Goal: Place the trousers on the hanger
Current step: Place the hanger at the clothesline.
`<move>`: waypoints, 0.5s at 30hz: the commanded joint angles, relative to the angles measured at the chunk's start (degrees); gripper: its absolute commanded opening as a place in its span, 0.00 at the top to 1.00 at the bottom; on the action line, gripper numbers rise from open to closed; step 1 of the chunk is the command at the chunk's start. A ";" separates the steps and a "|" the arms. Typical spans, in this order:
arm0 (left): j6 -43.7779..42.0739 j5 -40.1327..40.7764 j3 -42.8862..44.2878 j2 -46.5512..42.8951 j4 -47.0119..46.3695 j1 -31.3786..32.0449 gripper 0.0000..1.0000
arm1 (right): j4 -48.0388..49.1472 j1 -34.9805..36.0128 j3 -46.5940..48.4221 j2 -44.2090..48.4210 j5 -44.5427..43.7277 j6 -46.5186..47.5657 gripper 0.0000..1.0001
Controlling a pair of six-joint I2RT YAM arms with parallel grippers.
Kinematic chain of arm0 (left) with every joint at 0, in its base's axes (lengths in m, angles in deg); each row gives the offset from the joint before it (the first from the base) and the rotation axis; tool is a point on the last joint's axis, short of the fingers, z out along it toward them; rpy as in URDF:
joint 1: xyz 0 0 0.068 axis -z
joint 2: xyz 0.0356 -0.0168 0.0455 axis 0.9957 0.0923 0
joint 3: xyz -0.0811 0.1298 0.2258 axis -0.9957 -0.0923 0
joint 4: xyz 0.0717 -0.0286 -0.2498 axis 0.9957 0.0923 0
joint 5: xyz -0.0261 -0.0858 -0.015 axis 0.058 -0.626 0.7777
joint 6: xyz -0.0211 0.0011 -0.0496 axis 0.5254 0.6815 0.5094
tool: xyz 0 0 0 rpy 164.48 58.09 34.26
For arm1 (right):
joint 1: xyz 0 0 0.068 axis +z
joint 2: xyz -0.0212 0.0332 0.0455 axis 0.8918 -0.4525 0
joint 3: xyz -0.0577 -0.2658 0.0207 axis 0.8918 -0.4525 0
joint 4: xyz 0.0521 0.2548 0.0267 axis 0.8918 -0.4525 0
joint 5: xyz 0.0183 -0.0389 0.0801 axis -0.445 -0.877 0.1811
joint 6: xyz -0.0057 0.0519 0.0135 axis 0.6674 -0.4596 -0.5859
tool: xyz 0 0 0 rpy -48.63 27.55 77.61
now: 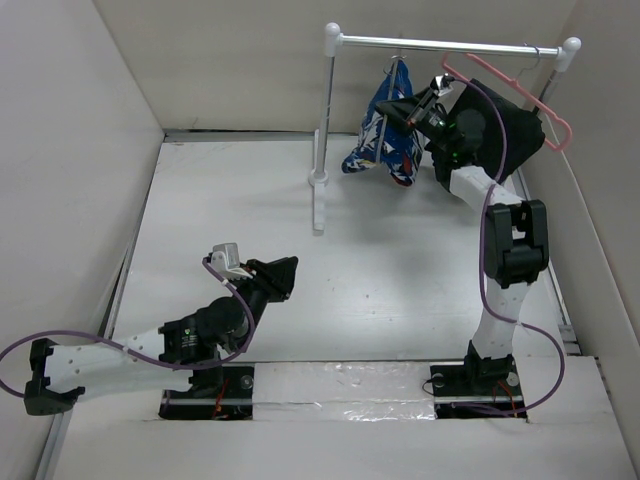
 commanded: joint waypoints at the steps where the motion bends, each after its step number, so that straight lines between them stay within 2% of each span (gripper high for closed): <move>1: -0.64 0.83 1.56 0.27 -1.39 0.34 0.77 | 13.24 0.97 5.57 6.08 0.26 0.05 1.00; 15: 0.24 1.18 2.09 0.18 0.02 0.34 0.77 | 4.71 0.45 19.11 -0.33 -0.44 -0.30 0.99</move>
